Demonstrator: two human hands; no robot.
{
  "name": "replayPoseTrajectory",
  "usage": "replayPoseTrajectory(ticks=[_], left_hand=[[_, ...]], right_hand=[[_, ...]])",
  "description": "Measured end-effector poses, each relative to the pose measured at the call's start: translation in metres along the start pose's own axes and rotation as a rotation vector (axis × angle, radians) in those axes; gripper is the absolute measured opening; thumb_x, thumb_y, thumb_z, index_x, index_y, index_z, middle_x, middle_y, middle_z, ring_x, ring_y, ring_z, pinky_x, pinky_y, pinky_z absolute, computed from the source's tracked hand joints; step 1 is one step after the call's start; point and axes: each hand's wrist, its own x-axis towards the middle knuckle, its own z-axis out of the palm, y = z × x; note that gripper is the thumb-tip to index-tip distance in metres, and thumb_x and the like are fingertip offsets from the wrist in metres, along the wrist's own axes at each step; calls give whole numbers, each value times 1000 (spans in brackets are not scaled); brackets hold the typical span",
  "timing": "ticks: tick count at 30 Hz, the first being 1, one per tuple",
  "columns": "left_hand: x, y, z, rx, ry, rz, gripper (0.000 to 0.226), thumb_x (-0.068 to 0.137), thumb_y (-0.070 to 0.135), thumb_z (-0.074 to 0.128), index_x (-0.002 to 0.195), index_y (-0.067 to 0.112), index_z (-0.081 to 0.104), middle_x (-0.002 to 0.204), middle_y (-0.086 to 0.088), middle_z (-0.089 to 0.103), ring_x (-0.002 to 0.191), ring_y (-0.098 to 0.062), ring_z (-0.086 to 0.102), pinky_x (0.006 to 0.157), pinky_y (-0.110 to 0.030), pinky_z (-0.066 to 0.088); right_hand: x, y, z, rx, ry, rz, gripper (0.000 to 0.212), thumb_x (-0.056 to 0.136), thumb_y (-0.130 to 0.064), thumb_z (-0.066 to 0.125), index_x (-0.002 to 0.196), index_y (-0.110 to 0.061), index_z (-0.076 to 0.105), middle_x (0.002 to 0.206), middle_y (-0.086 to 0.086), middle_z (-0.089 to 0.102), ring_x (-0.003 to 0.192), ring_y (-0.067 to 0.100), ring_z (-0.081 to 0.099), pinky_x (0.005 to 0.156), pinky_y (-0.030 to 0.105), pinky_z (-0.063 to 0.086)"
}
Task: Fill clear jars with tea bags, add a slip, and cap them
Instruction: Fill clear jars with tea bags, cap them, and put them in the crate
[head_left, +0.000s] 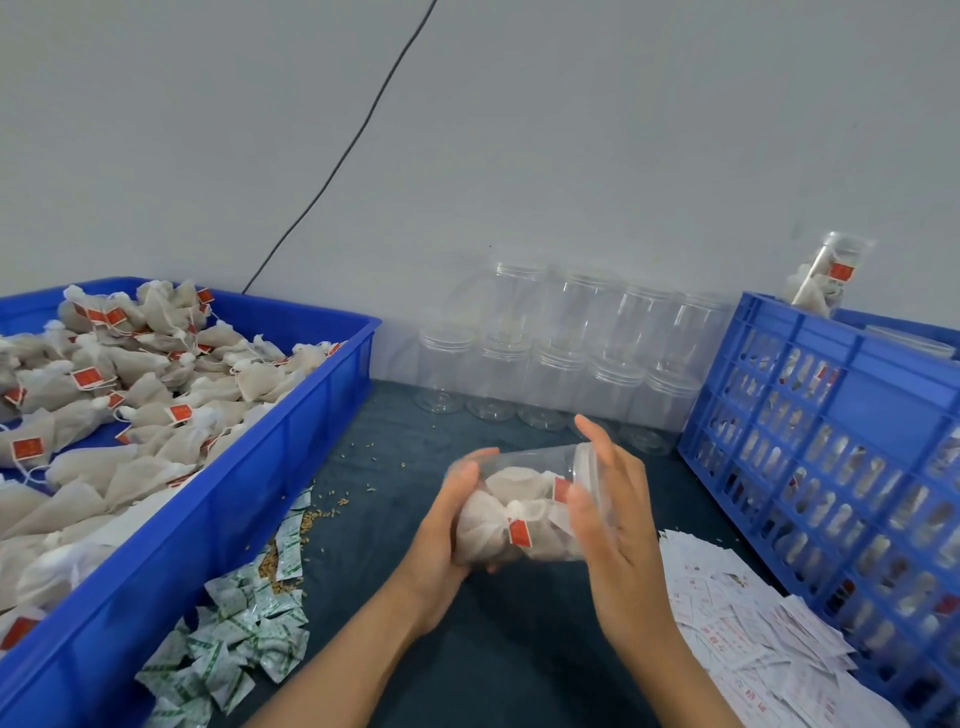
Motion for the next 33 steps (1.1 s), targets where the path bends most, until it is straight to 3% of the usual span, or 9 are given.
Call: replayPoseTrajectory(ticks=[5, 8, 10, 12, 16, 19, 23, 29, 33], left_hand=[[-1, 2, 0, 205, 28, 218, 59, 76, 48, 61, 133, 40, 47, 122, -13, 61, 111, -28, 62, 97, -37, 51], [0, 2, 0, 129, 47, 148, 52, 79, 47, 57, 130, 35, 51, 120, -14, 62, 99, -26, 66, 78, -29, 55], [0, 2, 1, 39, 61, 54, 55, 79, 52, 50, 128, 27, 52, 108, -11, 66, 77, -17, 64, 53, -23, 47], [1, 2, 0, -3, 76, 20, 59, 78, 54, 48, 128, 24, 53, 98, -6, 67, 67, -12, 59, 45, -23, 39], [0, 3, -2, 57, 73, 47, 63, 68, 59, 60, 126, 34, 53, 100, -2, 69, 79, -14, 63, 54, -21, 45], [1, 3, -1, 66, 83, 26, 62, 71, 58, 57, 126, 31, 53, 96, -1, 68, 73, -13, 62, 52, -24, 43], [4, 0, -3, 50, 90, 21, 53, 78, 56, 51, 124, 29, 55, 91, 0, 68, 66, -11, 59, 45, -23, 38], [6, -4, -10, 128, 146, 13, 64, 65, 65, 57, 119, 31, 57, 86, 3, 68, 65, -9, 61, 45, -23, 40], [7, -4, -10, 131, 80, -33, 64, 79, 57, 47, 118, 8, 60, 77, -8, 64, 59, -16, 56, 44, -25, 39]], right_hand=[[5, 6, -5, 345, -103, 512, 40, 92, -64, 39, 128, -47, 48, 133, -10, 56, 122, 13, 56, 104, 48, 45], [6, 7, -11, 282, -170, 425, 51, 99, -40, 47, 147, -33, 31, 151, 2, 37, 138, 19, 37, 113, 42, 34], [10, 1, -9, 199, -182, 278, 66, 90, -42, 52, 149, -38, 23, 153, -13, 25, 139, 2, 26, 107, 16, 36], [1, -8, -10, 192, -245, 205, 61, 88, -47, 52, 144, -47, 28, 147, -27, 27, 137, -10, 25, 105, 13, 35], [5, -5, -8, 199, -184, 378, 54, 87, -55, 45, 139, -42, 36, 142, -11, 41, 124, -3, 44, 99, 17, 40], [15, -4, -6, 151, -156, 443, 61, 92, -46, 39, 148, -28, 25, 152, 1, 30, 137, 14, 35, 113, 36, 31], [1, -8, -12, 210, -214, 291, 54, 89, -48, 52, 139, -48, 33, 146, -17, 35, 137, 4, 33, 113, 34, 33], [3, 7, -11, 64, -217, 447, 69, 72, -77, 40, 136, -52, 33, 125, -4, 53, 116, 9, 54, 104, 38, 43], [-2, 4, -10, -100, -182, 184, 65, 81, -81, 28, 140, -53, 23, 135, -38, 28, 126, -21, 29, 102, 9, 27]])
